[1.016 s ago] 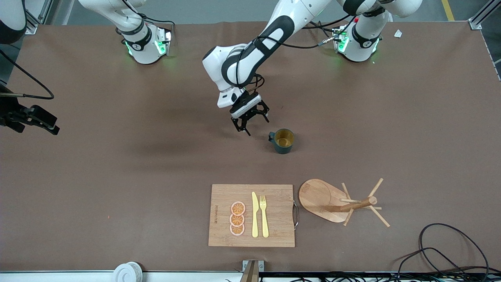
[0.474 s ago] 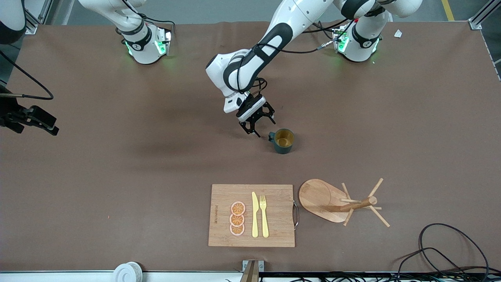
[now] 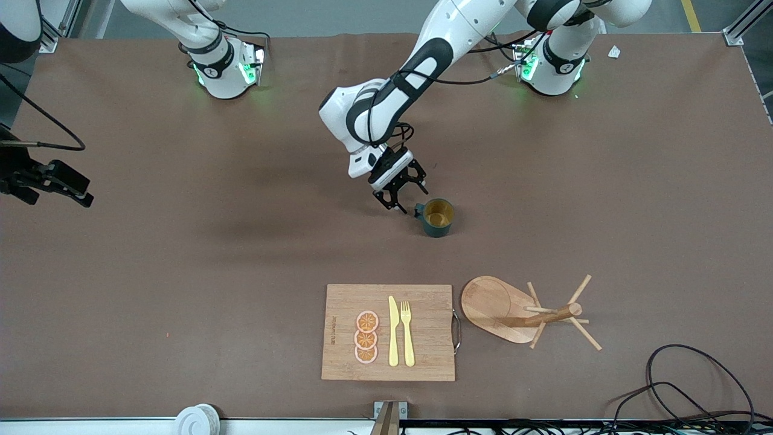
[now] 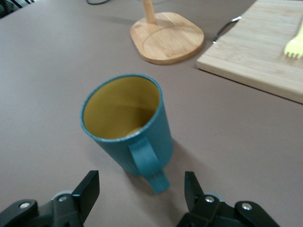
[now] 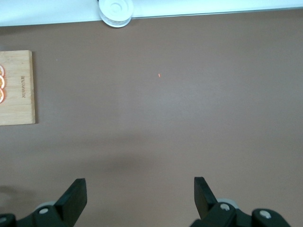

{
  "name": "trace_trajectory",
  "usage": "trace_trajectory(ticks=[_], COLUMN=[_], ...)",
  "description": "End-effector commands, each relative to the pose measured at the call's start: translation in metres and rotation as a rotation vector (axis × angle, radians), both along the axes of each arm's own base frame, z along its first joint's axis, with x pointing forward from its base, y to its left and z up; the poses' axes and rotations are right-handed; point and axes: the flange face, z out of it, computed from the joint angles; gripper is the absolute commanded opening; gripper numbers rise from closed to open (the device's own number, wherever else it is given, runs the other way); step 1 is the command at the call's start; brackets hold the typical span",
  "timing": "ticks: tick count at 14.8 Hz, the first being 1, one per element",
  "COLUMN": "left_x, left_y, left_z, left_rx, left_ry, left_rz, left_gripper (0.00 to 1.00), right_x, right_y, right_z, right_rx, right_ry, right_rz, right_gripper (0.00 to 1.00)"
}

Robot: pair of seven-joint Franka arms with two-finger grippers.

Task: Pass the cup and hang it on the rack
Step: 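Lower the left gripper onto the mug handle and close on it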

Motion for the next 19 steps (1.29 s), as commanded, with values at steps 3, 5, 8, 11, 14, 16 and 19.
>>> trace_trajectory(ticks=[3,5,8,11,14,16,19], left_x=[-0.001,-0.002,0.0,0.011,0.035,0.055,0.093], left_y=[0.009,0.008,0.007,0.001,0.008,0.007,0.024], left_z=[-0.018,-0.019,-0.014,0.004,0.037,0.073,0.158], left_rx=[0.052,0.048,0.041,0.015,0.003,-0.067,-0.21], left_ry=[-0.004,-0.007,-0.009,-0.02,-0.004,-0.008,0.088], left_rz=[0.037,0.045,0.044,0.044,0.036,0.077,0.127], left_gripper=[0.68,0.58,0.25,0.01,0.0,0.0,0.01], right_x=[-0.002,-0.001,-0.002,-0.001,-0.001,-0.001,-0.001], right_y=[-0.003,-0.003,-0.006,-0.006,-0.006,-0.006,-0.006], right_z=[0.009,0.018,0.02,0.02,0.02,0.021,0.021], right_rx=[-0.025,-0.026,-0.025,-0.025,-0.012,-0.011,-0.011], right_ry=[0.002,-0.015,-0.017,-0.02,-0.02,-0.022,-0.022], right_rz=[-0.005,-0.008,-0.011,-0.011,-0.012,-0.014,-0.014], right_gripper=[1.0,1.0,1.0,1.0,1.0,1.0,1.0])
